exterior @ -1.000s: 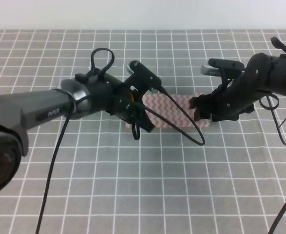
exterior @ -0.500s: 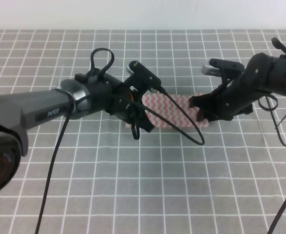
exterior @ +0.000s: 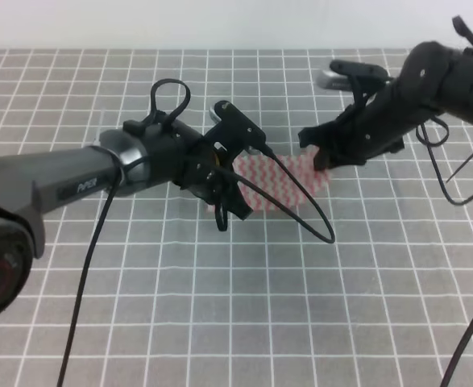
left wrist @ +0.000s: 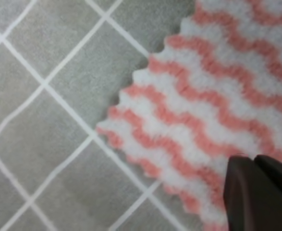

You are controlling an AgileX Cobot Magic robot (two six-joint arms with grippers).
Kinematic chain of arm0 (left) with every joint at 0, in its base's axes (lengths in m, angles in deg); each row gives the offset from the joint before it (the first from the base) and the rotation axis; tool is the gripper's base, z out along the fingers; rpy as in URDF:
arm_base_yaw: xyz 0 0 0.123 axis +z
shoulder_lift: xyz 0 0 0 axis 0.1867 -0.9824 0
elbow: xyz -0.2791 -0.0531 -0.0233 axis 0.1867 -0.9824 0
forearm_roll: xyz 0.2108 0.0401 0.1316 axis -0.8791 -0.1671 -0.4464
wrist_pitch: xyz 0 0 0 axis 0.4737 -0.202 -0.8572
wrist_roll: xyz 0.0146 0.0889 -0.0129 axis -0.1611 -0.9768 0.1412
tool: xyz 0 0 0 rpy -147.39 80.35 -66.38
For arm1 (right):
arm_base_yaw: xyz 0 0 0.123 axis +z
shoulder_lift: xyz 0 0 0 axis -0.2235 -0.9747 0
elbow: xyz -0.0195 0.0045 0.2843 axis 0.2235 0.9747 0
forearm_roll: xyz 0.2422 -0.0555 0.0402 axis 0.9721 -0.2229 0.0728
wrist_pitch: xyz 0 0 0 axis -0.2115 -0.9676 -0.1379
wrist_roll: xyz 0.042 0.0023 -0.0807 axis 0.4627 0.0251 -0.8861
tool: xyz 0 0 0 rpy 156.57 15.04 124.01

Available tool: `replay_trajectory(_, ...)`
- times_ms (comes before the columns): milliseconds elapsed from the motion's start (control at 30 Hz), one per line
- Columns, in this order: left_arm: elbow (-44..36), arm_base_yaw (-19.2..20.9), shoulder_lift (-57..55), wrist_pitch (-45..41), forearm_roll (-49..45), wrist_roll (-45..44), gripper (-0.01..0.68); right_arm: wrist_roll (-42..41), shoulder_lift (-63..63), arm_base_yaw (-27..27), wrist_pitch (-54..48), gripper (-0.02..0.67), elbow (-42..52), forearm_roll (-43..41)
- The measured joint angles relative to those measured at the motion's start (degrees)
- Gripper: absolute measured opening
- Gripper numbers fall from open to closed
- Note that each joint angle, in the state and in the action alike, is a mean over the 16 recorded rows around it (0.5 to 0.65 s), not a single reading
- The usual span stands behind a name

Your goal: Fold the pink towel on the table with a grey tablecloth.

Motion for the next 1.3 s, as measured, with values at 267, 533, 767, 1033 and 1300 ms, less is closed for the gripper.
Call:
replay_trajectory(267, 0.01, 1.03, 7.75, -0.20, -1.28, 0.68, 0.001, -2.51, 0.10, 1.22, -2.41, -0.011, -2.66, 2.20)
replay_trajectory(533, 0.00, 2.43, 17.90, -2.30, -1.15, 1.70, 0.001, -3.55, -0.44, 4.40, -0.63, -0.011, -3.04, 4.25)
replay_trajectory(767, -0.04, 2.91, 23.65, -5.92, -1.03, 2.51, 0.001, -3.97, -2.13, 7.55, 3.15, -0.011, -3.48, 7.74)
replay_trajectory(1033, -0.08, 2.92, 25.80, -9.60, -1.03, 2.59, 0.001, -4.52, -5.60, 10.03, 5.76, -0.012, -5.46, 12.52)
replay_trajectory(1300, -0.09, 2.92, 25.89, -11.16, -1.03, 2.47, 0.001, -4.87, -8.57, 11.51, 5.69, -0.010, -8.10, 15.33)
